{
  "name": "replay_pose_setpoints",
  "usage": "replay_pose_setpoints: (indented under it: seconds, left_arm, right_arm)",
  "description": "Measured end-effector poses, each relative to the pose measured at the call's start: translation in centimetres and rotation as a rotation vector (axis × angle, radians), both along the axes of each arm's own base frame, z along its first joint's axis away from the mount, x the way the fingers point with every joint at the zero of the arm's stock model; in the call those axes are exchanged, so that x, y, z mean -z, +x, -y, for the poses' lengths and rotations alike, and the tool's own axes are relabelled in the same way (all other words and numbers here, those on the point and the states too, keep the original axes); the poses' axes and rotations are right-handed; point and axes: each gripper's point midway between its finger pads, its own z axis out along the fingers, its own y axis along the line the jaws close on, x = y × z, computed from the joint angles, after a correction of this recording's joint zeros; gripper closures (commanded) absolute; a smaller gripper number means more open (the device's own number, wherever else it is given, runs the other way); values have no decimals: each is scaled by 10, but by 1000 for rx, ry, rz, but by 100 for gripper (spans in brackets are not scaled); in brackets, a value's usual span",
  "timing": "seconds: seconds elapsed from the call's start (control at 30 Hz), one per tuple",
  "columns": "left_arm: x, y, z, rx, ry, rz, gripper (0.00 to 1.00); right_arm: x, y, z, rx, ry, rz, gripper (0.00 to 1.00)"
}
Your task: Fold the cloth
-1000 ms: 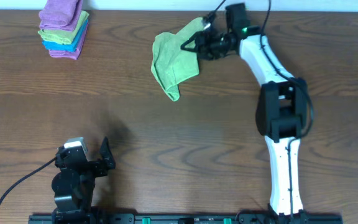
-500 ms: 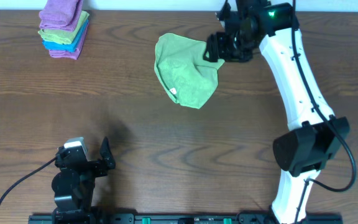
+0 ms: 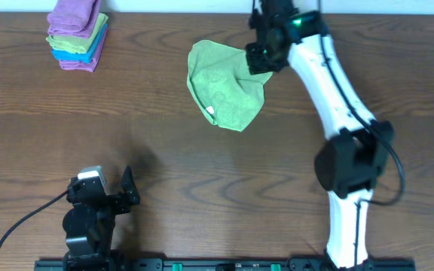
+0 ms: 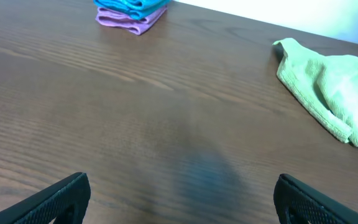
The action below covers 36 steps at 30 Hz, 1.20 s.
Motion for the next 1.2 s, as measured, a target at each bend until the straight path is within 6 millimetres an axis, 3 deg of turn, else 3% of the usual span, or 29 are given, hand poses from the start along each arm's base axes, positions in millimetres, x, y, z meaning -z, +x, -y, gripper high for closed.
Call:
replay_pose_setpoints:
  seconds: [0.13,0.27,0.43,0.6,0.97,1.07,1.2]
  left_arm:
    - [0,0,0,0,0,0,5]
    - [0,0,0,0,0,0,5]
    - [0,0,0,0,0,0,5]
    - [0,0,0,0,0,0,5]
    - [-1,0,1,-5,-26,3,5]
    - [-1,0,6,-19,-132,6,5]
    - [-2,0,21,-25,-379,0,5]
  right_arm:
    - [71,9,0,3,-40,-85,99]
    - [106,14,-1,7,-55,-106,99]
    - [101,43,-4,19,-28,9,99]
    - [96,58,4,40,-16,60,99]
    - [109,52,12,51,-32,17,99]
    - [123,49,14,52,-41,-11,99]
    - [124,49,16,55,-41,-16,99]
